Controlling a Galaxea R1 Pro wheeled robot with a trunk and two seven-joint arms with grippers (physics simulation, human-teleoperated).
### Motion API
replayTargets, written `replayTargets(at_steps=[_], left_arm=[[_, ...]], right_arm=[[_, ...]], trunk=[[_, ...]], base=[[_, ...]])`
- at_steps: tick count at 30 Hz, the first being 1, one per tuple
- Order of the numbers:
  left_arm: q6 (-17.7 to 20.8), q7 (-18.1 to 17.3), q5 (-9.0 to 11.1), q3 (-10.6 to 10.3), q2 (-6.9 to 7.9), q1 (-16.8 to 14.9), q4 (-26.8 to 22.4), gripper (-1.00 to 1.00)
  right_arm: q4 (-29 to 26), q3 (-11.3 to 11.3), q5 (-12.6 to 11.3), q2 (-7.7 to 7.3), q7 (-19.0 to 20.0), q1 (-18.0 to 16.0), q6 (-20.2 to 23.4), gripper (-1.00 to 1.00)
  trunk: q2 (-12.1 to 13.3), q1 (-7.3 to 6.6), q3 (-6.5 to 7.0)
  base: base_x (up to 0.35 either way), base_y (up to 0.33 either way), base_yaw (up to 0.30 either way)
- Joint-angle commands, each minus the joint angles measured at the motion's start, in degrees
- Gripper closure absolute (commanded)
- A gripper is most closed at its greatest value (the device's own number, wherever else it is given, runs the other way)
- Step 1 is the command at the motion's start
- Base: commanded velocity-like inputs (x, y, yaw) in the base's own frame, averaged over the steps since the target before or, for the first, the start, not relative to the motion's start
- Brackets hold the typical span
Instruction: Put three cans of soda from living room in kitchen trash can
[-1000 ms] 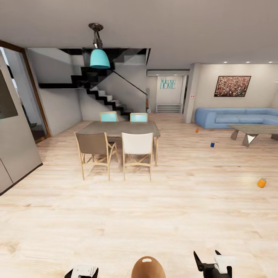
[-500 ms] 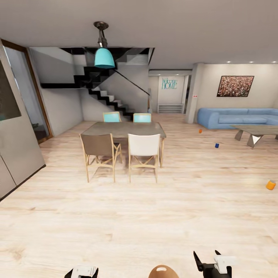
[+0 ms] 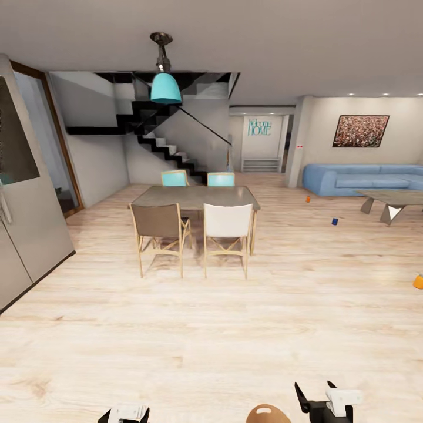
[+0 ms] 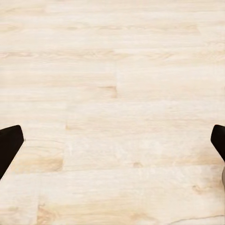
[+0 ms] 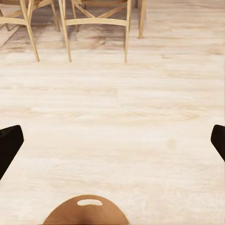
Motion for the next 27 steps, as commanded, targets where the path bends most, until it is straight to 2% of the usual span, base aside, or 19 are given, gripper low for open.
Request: replayTargets(at_steps=[1,8,12,16,17,18,20,21,22,23,25,26,27], left_arm=[[0.2,0.0,0.0,0.0,0.03,0.0,0.0,-1.00],[-0.1,0.0,0.1,0.1,0.03,0.0,0.0,-1.00],[-0.1,0.0,0.2,0.1,0.03,0.0,0.0,-1.00],[-0.2,0.0,0.0,0.1,-0.02,0.0,0.0,-1.00],[-0.2,0.0,-0.1,0.1,-0.02,0.0,0.0,-1.00],[-0.2,0.0,-0.1,0.1,-0.03,0.0,0.1,-1.00],[-0.2,0.0,0.0,0.1,-0.03,0.0,0.1,-1.00],[-0.2,0.0,0.0,0.1,-0.04,0.0,0.1,-1.00],[-0.2,0.0,0.0,0.1,-0.04,0.0,0.1,-1.00],[-0.2,0.0,0.0,0.1,-0.04,0.0,0.1,-1.00],[-0.2,0.0,0.0,0.1,-0.04,0.0,0.1,-1.00],[-0.2,0.0,0.0,0.1,-0.06,0.0,0.1,-1.00],[-0.1,0.1,0.1,0.1,-0.07,0.0,0.1,-1.00]], right_arm=[[0.3,0.0,0.0,0.00,0.0,0.0,0.0,-1.00],[1.0,0.0,0.1,0.00,0.1,0.0,0.0,-1.00],[-0.8,-0.1,0.1,-0.02,0.2,-0.4,0.5,-1.00],[-7.1,0.0,0.2,0.03,0.3,-1.9,6.8,-1.00],[-8.8,0.0,0.2,0.04,0.2,-2.3,9.5,-1.00],[-12.5,0.1,0.2,0.09,0.0,-3.5,16.0,-1.00],[-16.4,0.2,0.3,0.12,-0.2,-5.6,23.6,-1.00],[-19.9,0.3,0.3,0.11,-0.3,-8.5,32.2,-1.00],[-19.9,0.3,0.3,0.11,-0.3,-8.5,32.2,-1.00],[-21.4,0.4,0.3,0.09,-0.4,-10.4,36.7,-1.00],[-23.4,0.5,0.3,0.02,-0.5,-14.8,45.7,-1.00],[-24.7,0.5,0.2,-0.02,-0.5,-20.0,54.1,-1.00],[-25.0,0.5,0.2,-0.03,-0.5,-22.6,57.8,-1.00]], trunk=[[0.0,0.00,0.00],[0.0,0.00,0.00],[0.0,0.00,0.00],[0.0,0.00,0.00],[0.0,0.00,0.00],[0.0,0.00,0.00],[0.0,0.00,0.00],[0.0,0.00,0.00],[0.0,0.00,0.00],[0.0,0.00,0.00],[0.0,0.00,0.00],[0.0,0.00,0.00],[0.0,0.00,0.00]], base=[[0.000,0.277,0.000],[0.000,0.121,0.000],[0.000,0.013,0.000],[0.000,0.004,0.000],[0.000,0.002,0.000],[0.000,0.002,0.000],[0.000,0.001,0.000],[0.000,0.000,0.000],[0.000,0.000,0.000],[0.000,0.000,0.000],[0.000,0.000,0.000],[0.000,0.000,0.000],[0.000,0.000,0.000]])
